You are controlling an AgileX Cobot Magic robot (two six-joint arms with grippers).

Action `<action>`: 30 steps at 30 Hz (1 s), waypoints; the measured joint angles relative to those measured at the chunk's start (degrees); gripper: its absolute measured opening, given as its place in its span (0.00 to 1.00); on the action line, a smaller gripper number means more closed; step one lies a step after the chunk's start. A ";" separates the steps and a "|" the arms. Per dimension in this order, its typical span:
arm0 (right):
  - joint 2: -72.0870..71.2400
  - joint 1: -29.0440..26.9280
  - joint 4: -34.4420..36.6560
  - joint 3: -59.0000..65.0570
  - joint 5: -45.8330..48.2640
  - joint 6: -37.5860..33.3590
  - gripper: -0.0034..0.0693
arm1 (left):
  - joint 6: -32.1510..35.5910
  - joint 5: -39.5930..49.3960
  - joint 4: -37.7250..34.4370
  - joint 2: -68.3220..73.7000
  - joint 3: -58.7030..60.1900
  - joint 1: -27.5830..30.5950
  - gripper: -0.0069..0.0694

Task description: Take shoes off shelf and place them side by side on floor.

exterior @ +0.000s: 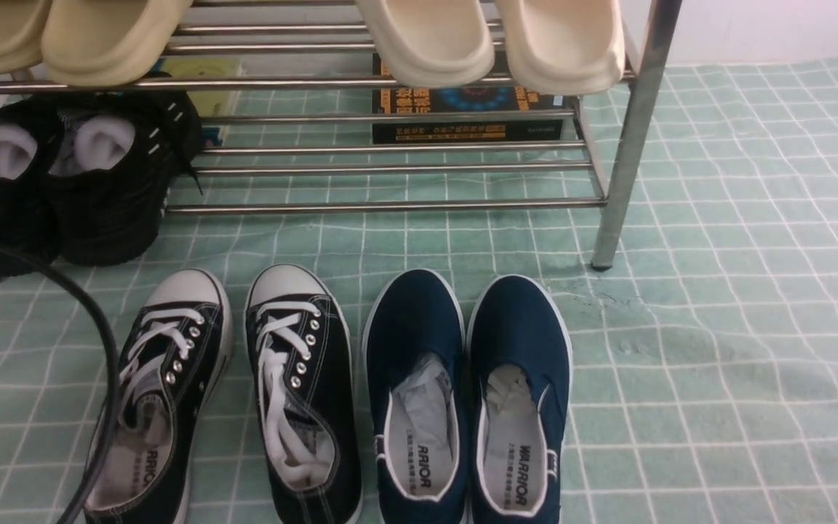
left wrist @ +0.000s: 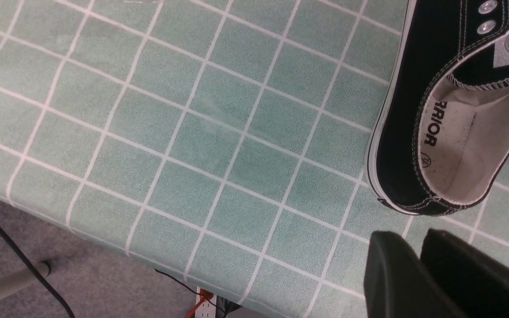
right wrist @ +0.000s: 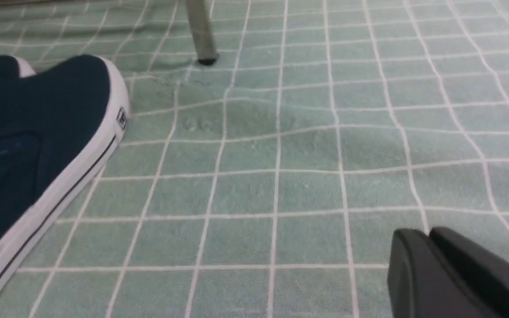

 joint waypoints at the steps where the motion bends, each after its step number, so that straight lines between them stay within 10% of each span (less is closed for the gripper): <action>1: 0.01 -0.86 0.06 0.00 0.00 0.00 0.13 | 0.33 0.00 0.00 0.00 0.00 0.00 0.25; 30: 0.01 -5.84 2.03 0.00 -0.02 -5.60 0.17 | 16.38 0.00 -2.94 -0.35 0.00 0.00 0.25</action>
